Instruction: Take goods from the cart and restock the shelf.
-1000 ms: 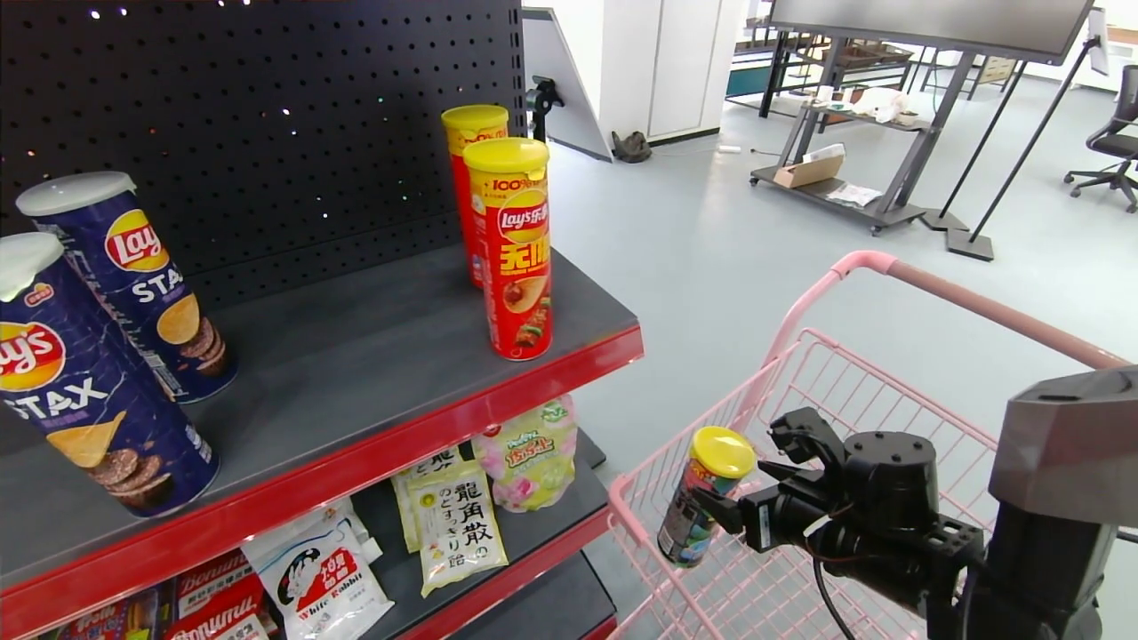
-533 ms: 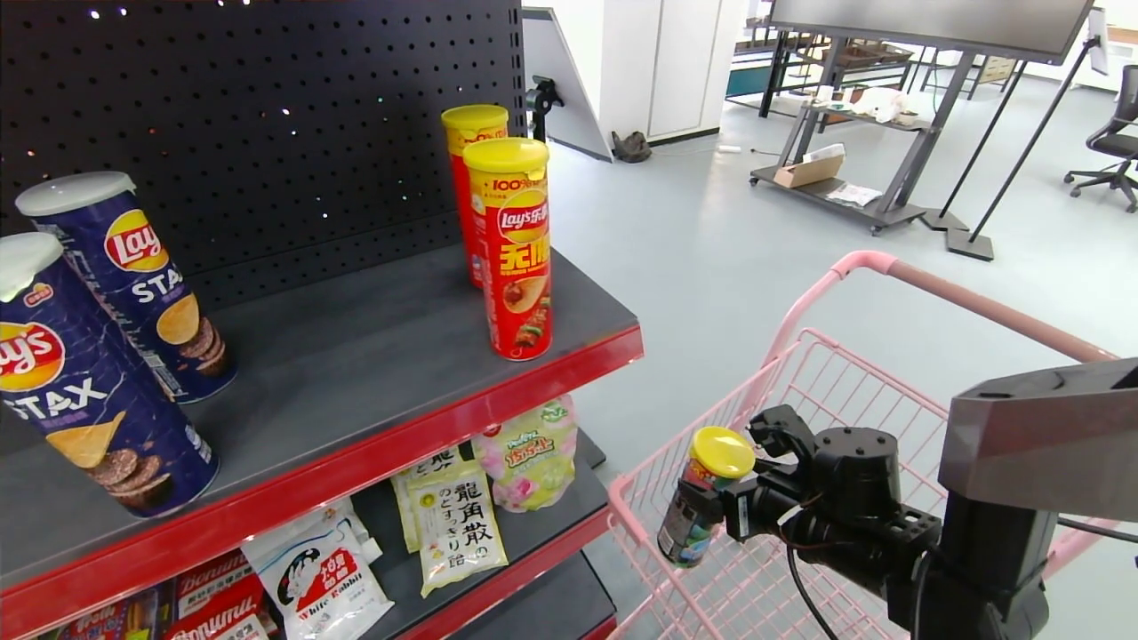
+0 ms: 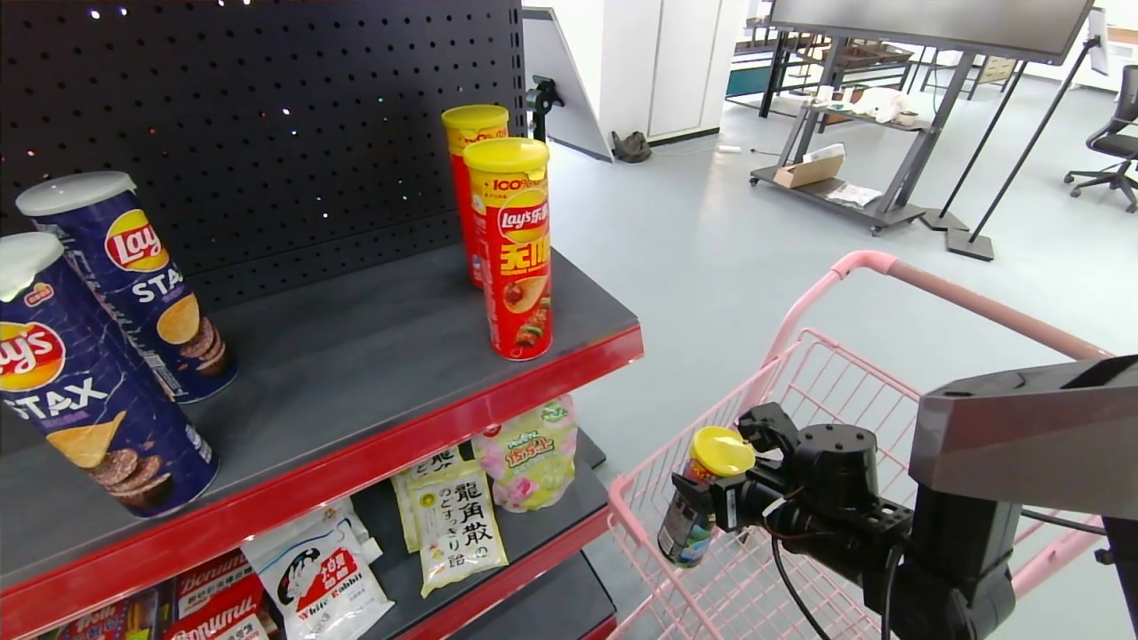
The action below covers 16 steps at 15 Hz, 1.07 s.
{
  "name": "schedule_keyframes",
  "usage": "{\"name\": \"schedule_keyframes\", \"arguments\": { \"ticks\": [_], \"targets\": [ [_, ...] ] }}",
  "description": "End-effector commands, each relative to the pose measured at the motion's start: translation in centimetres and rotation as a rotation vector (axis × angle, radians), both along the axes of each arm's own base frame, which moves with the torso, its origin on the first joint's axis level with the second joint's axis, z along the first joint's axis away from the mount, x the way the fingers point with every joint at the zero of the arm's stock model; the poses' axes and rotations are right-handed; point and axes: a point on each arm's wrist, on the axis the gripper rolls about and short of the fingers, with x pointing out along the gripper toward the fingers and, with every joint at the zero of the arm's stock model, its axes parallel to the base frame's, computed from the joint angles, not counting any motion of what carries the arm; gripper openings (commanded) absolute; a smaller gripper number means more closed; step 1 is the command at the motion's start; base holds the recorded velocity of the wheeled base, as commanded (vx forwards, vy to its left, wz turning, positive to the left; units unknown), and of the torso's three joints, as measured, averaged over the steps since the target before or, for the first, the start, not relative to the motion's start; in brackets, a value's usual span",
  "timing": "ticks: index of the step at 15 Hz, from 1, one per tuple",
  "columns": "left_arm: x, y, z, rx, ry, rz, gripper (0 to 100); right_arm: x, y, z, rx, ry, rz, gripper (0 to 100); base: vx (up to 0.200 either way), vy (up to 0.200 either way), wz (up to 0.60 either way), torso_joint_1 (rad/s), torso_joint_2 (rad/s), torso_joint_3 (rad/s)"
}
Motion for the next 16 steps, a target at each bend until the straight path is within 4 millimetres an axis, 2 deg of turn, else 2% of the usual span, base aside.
{"name": "schedule_keyframes", "arguments": {
  "ticks": [1, 5, 8, 9, 11, 14, 16],
  "targets": [
    [0.0, 0.0, 0.0, 0.0, -0.001, 0.001, 100, 0.2, 0.2, -0.3, 0.001, 0.002, 0.002, 0, 0.0, 0.0, 0.0, 0.0, 0.0, 0.0],
    [0.0, 0.0, 0.1, -0.001, -0.002, 0.001, 100, 0.2, 0.3, -0.6, -0.005, 0.008, -0.003, 0, 0.0, 0.0, 0.0, 0.0, 0.0, 0.0],
    [0.0, 0.0, 0.1, 0.0, -0.001, 0.001, 100, 0.1, 0.1, 0.5, -0.017, -0.046, -0.07, 0, 0.0, 0.0, 0.0, 0.0, 0.0, 0.0],
    [0.0, 0.0, -0.1, 0.0, 0.004, -0.002, 100, -0.7, -0.5, 3.3, -0.017, -0.117, -0.123, 0, 0.0, 0.0, 0.0, 0.0, 0.0, 0.0],
    [0.1, 0.0, -0.2, 0.006, 0.013, 0.001, 100, -2.2, -1.4, 6.7, -0.04, -0.158, -0.128, 0, 0.0, 0.0, 0.0, 0.0, 0.0, 0.0],
    [0.7, -0.1, -0.3, 0.022, 0.047, 0.01, 100, -3.5, -3.2, 13.2, -0.093, -0.253, -0.151, 0, 0.0, 0.0, 0.0, 0.0, 0.0, 0.0],
    [0.9, -0.1, -0.3, 0.047, 0.054, 0.037, 100, -4.3, -4.6, 17.1, -0.153, -0.25, -0.168, 0, 0.0, 0.0, 0.0, 0.0, 0.0, 0.0]
  ]
}}
